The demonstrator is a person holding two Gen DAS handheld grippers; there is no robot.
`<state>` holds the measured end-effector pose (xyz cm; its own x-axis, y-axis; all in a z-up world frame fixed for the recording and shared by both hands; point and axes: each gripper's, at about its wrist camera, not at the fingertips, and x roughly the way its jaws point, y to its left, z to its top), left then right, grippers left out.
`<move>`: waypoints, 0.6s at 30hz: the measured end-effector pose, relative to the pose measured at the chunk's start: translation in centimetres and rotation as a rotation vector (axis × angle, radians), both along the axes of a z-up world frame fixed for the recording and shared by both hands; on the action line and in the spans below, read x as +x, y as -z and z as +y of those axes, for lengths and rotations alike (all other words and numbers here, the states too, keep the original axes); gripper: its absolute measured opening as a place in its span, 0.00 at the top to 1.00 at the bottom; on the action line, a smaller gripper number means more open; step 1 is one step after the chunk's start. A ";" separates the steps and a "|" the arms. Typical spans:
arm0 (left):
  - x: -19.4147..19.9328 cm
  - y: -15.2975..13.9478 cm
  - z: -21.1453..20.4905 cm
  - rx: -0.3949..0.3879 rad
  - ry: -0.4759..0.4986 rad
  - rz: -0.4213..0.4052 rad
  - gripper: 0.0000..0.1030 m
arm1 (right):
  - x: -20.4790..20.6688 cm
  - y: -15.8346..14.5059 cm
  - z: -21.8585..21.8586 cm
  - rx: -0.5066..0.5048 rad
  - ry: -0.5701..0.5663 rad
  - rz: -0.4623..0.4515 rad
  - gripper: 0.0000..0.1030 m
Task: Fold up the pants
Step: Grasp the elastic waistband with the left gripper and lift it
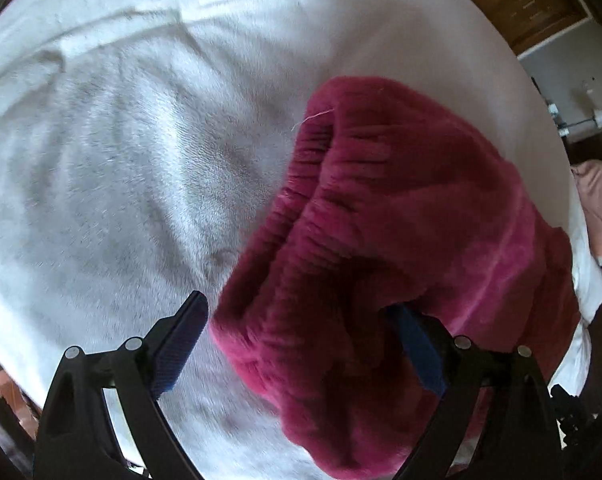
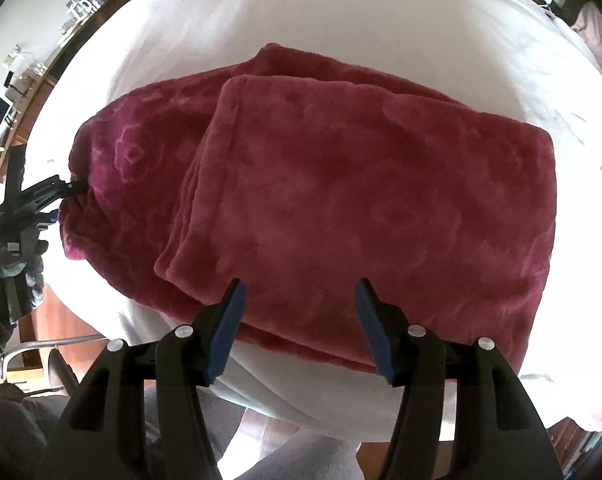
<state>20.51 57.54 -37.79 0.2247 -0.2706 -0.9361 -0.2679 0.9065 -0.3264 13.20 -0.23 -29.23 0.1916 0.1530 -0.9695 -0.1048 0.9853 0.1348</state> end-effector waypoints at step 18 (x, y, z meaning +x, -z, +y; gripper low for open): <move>0.4 1.9 -1.5 -0.082 0.046 -0.039 0.24 | -1.8 -1.5 -1.0 -0.084 0.083 -0.012 0.43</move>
<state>20.88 56.06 -39.70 0.2461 -0.3573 -0.9010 -0.2120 0.8872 -0.4097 11.44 -1.25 -27.76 0.2116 0.0541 -0.9758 -0.0233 0.9985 0.0503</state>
